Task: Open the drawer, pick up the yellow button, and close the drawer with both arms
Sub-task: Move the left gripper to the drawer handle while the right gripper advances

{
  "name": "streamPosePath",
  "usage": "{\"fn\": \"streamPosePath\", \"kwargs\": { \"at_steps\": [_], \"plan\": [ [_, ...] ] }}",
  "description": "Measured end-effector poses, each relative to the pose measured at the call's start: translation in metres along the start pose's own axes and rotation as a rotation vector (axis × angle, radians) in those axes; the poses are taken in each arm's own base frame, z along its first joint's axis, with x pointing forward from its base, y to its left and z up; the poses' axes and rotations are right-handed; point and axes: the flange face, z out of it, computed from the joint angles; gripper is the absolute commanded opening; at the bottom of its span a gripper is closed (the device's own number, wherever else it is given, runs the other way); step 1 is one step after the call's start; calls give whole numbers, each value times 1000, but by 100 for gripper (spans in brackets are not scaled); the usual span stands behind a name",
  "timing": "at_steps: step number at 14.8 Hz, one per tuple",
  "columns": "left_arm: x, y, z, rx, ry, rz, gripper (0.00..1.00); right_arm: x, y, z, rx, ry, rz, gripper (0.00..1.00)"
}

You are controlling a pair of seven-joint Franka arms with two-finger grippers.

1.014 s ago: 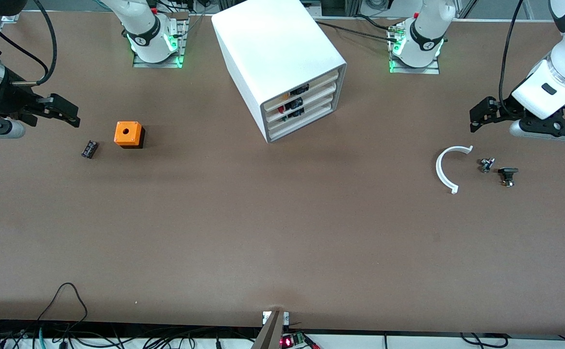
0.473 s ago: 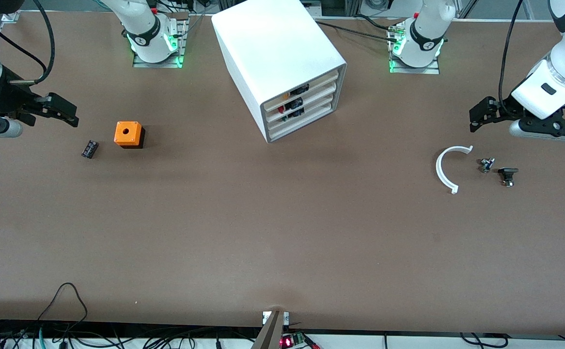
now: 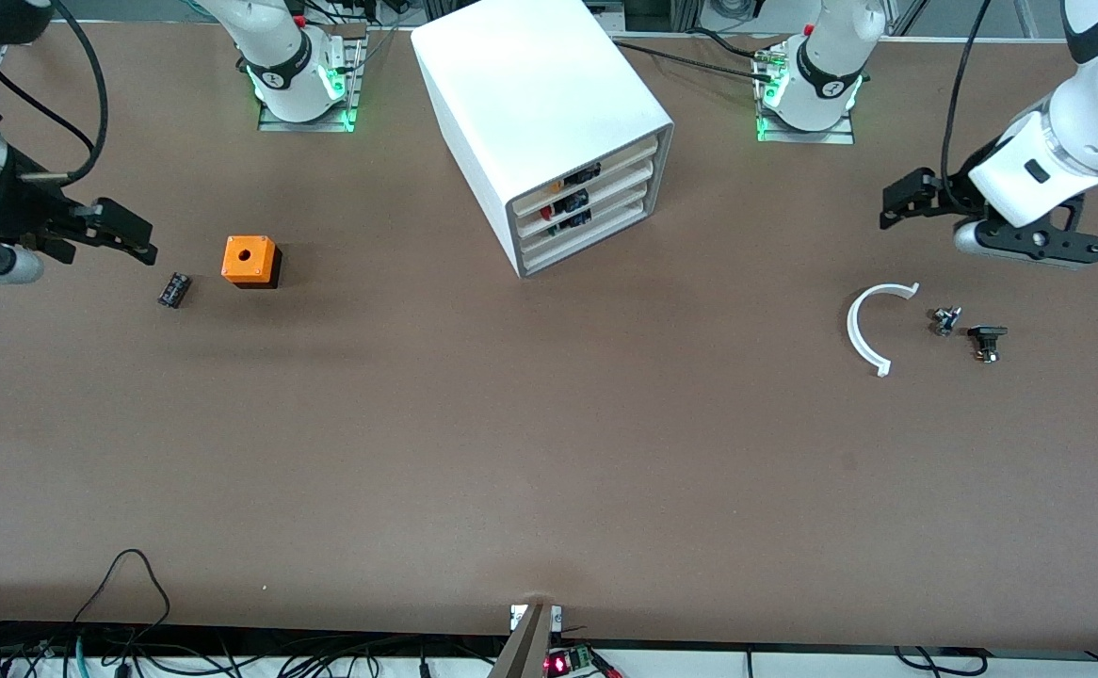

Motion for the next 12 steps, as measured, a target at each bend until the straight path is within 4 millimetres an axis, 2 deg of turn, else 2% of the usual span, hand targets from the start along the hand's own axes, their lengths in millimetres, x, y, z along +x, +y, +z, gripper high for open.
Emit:
{"fn": "streamPosePath", "kwargs": {
  "at_steps": [5,9,12],
  "plan": [
    [-1,46,25,-154,-115,58,100,15,1,44,-1,-80,-10,100],
    [11,60,56,-311,-223,67,100,27,0,79,-1,-140,-11,100],
    [21,67,89,-376,-298,140,100,36,-5,98,2,-155,-18,100]
  ]
}}
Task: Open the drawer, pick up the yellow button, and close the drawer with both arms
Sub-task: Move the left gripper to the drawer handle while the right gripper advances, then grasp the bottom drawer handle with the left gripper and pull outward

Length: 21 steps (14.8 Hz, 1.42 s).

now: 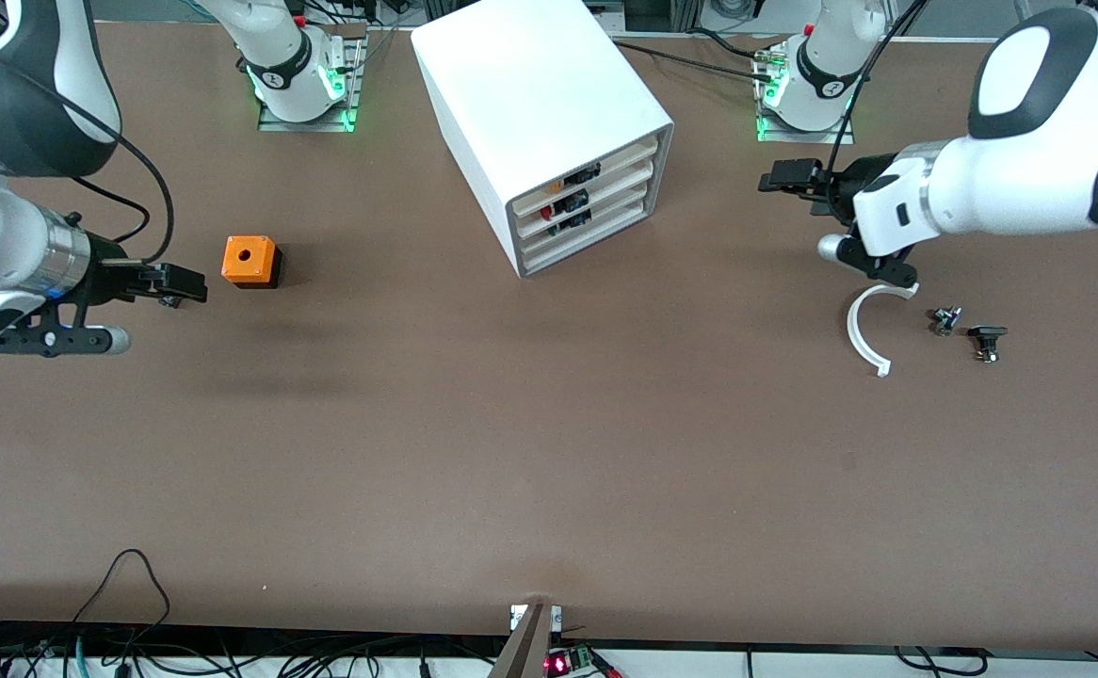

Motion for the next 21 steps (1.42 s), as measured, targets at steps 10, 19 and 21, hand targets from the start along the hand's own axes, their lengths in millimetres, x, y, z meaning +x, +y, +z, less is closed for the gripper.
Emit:
{"fn": "streamPosePath", "kwargs": {
  "at_steps": [10,19,21],
  "plan": [
    [32,36,125,-232,-66,291,88,7,-69,-13,6,90,26,100],
    [24,-15,209,-536,71,378,79,12,-114,-23,66,105,275,100],
    [20,-15,222,-560,73,386,71,6,-139,-28,74,113,323,100]
  ]
}}
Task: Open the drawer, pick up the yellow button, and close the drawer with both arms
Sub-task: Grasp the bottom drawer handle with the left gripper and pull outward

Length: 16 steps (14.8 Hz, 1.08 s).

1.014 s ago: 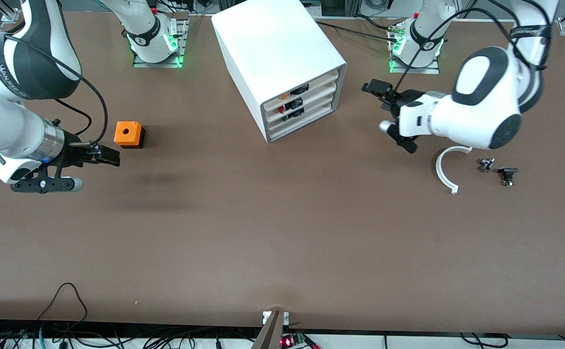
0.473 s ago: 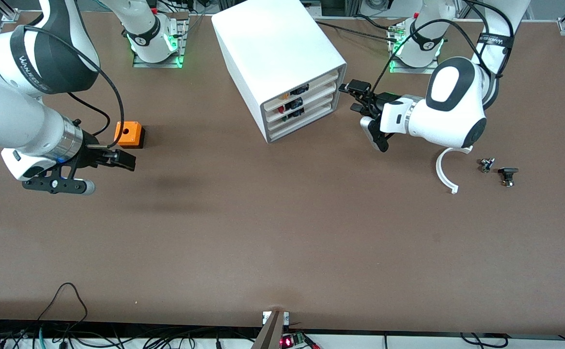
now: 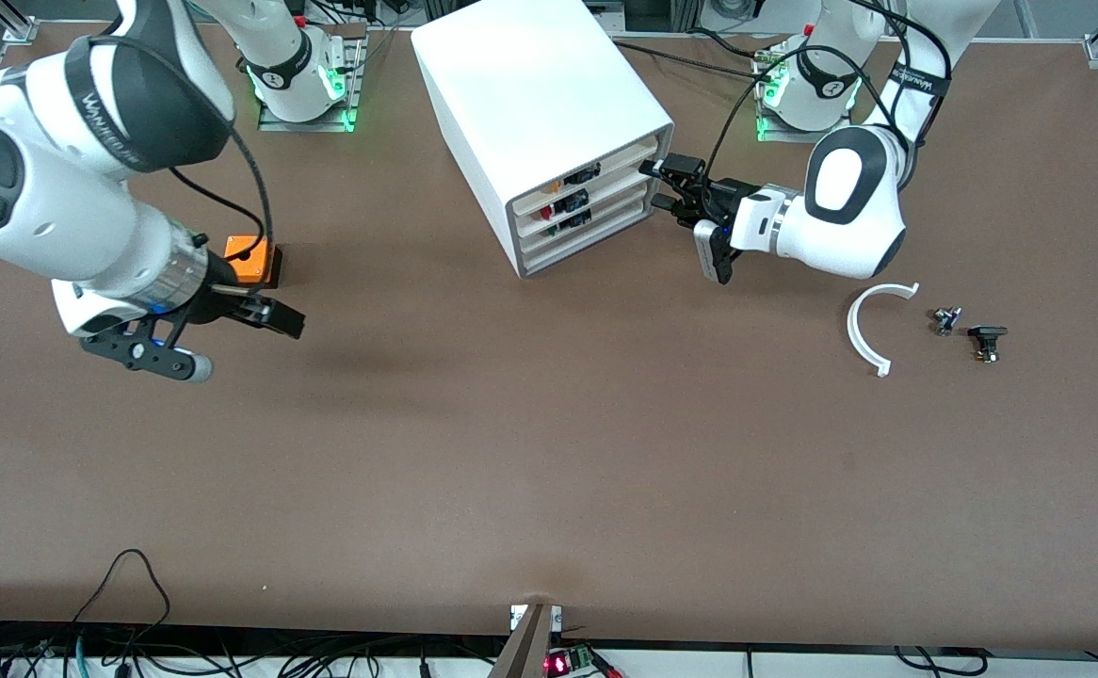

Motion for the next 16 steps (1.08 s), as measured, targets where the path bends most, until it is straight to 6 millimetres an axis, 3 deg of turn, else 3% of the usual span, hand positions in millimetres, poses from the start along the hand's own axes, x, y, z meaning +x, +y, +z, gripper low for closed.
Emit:
{"fn": "streamPosePath", "kwargs": {
  "at_steps": [7,8,13,16],
  "plan": [
    [-11,-2,40,-44,5,3,67,-27,-58,0,29,3,150,100],
    [-13,-4,43,-42,8,4,62,-30,-64,0,32,2,167,100],
    [-16,-3,56,-46,-3,51,0,-35,-87,-5,84,-19,281,100],
    [-17,-4,56,-42,1,76,0,-39,-102,-3,109,-33,355,100]
  ]
}}
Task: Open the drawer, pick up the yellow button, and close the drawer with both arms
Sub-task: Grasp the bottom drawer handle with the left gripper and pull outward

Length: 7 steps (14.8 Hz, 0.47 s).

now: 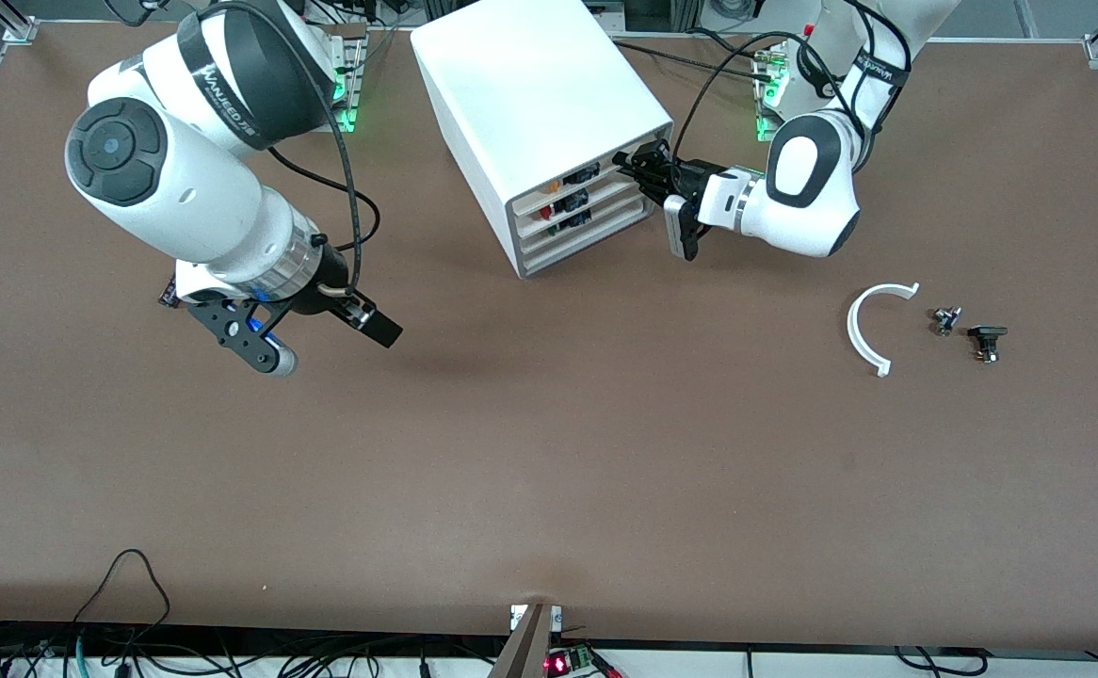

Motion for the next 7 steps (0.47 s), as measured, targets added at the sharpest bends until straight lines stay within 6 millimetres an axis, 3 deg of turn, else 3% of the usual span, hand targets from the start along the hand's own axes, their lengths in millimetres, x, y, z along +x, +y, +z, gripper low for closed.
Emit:
{"fn": "streamPosePath", "kwargs": {
  "at_steps": [4,7],
  "plan": [
    [0,-4,-6,0,8,-3,0,-9,-15,1,54,-23,107,100],
    [12,-17,-44,40,21,19,0,-17,-24,4,89,-43,175,100]
  ]
}}
